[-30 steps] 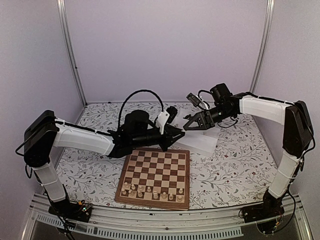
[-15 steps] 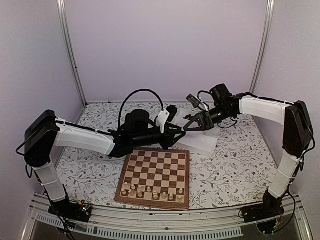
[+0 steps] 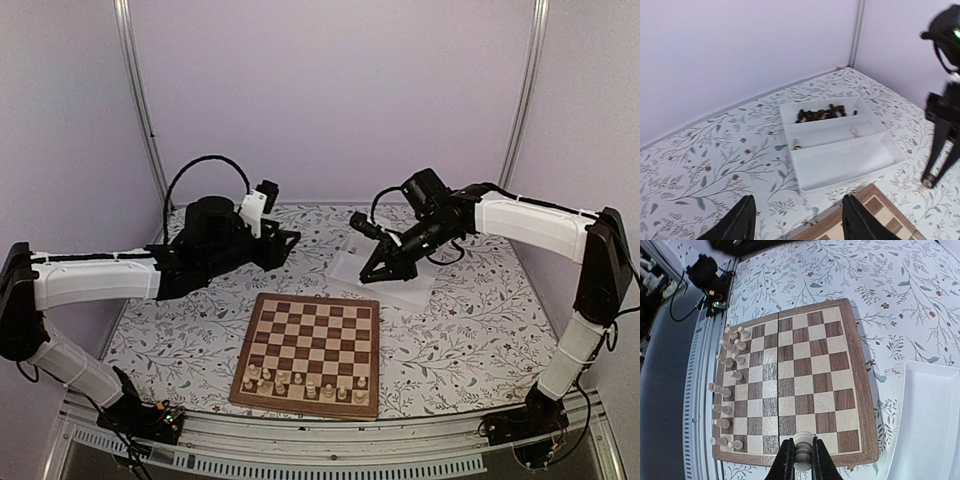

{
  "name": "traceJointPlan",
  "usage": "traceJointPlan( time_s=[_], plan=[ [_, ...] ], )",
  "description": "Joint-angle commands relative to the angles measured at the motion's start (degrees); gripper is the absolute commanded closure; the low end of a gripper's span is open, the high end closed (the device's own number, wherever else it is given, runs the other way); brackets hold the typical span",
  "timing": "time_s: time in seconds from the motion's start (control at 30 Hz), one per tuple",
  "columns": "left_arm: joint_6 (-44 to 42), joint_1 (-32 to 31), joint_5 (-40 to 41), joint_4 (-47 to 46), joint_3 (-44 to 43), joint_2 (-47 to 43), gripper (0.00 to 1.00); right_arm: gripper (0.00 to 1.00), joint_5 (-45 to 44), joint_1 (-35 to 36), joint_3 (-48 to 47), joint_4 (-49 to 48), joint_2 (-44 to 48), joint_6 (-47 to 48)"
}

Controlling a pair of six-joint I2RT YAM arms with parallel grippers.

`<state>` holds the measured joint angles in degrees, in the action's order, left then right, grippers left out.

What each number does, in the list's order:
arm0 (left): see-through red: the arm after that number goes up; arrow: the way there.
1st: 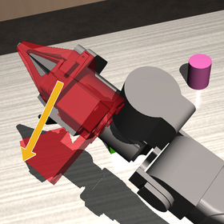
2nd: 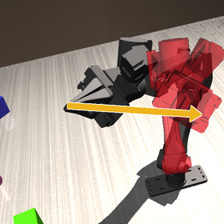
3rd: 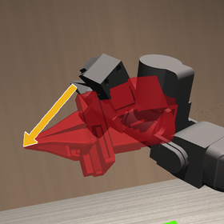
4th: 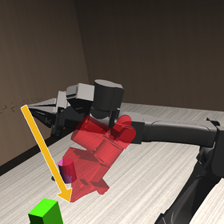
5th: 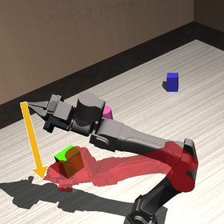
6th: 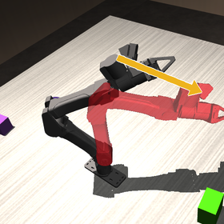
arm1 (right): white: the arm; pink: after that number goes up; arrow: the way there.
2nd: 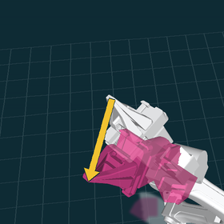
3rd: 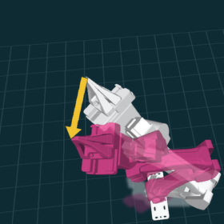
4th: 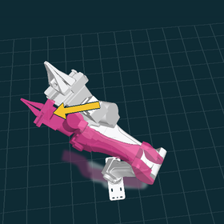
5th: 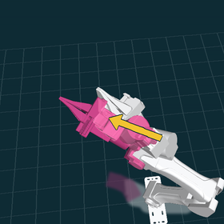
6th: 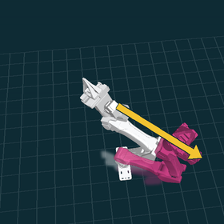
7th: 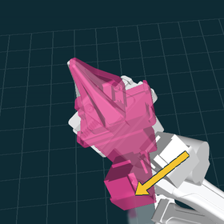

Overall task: Set up the chess pieces on the board
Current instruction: Place the chess piece on the chessboard.

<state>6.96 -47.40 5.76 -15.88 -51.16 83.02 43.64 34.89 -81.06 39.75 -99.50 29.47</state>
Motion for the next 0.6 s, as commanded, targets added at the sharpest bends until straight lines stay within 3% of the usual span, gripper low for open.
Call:
traceJointPlan(
  time_s=[0.0,0.23,0.57],
  plan=[
    [2.09,6.07,5.57,6.76,2.34,-5.53,0.39,0.95,-9.82,6.63,-1.23,3.77,0.77,7.11],
    [0.73,8.05,9.45,9.70,2.39,-10.85,0.34,0.95,-16.73,16.29,-2.39,5.95,-3.59,10.51],
    [-0.87,8.79,9.42,15.75,-0.59,-13.48,0.32,0.95,-17.40,24.04,-6.93,7.98,-11.83,11.89]
  ],
)
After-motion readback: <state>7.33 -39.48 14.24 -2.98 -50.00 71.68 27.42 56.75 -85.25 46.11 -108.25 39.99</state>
